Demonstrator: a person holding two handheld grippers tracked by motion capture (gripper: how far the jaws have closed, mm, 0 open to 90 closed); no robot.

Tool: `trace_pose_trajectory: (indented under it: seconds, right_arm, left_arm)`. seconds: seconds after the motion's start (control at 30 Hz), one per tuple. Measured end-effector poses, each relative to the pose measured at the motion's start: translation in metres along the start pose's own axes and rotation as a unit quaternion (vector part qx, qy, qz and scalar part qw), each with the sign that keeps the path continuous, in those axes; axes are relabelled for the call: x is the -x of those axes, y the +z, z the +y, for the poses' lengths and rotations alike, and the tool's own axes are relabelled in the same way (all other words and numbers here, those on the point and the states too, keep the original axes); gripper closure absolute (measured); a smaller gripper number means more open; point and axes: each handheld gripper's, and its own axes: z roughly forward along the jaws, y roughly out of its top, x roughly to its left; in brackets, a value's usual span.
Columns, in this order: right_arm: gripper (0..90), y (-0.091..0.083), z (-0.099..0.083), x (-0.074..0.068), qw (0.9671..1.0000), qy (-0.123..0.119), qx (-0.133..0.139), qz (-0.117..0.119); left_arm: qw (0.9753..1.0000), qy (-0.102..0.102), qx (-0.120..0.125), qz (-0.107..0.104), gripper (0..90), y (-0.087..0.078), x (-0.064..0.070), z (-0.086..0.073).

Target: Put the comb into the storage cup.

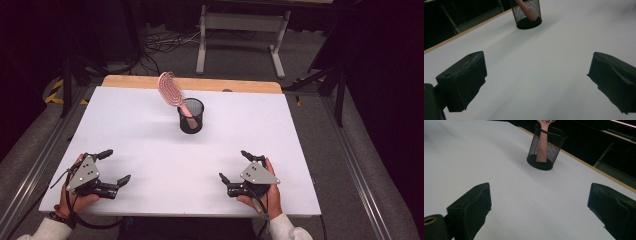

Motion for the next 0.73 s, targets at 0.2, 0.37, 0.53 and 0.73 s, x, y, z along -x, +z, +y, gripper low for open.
trace_pose_trajectory:
  seconds: [0.2, 0.37, 0.53, 0.73]
  right_arm:
    - [6.2, 0.0020, -0.0004, -0.0009, 1.0000, -0.004, -0.003, 0.001]
    - [6.3, 0.0044, -0.0013, -0.0016, 0.9999, -0.014, -0.010, 0.003]
    - [6.4, 0.0046, -0.0015, -0.0019, 0.9998, -0.017, -0.013, 0.002]
    - [7.5, 0.0019, -0.0019, 0.0011, 0.9999, -0.004, -0.004, -0.009]
  left_arm:
    - [1.0000, 0.002, -0.003, -0.001, 2.5, 0.0006, 0.0007, 0.0000]
    - [1.0000, 0.002, 0.001, 0.002, 2.5, -0.0002, -0.0004, 0.0009]
    - [1.0000, -0.005, 0.004, 0.004, 2.5, -0.0018, -0.0036, 0.0003]
    - [0.9999, -0.006, 0.006, 0.005, 2.6, -0.0032, -0.0053, 0.0011]
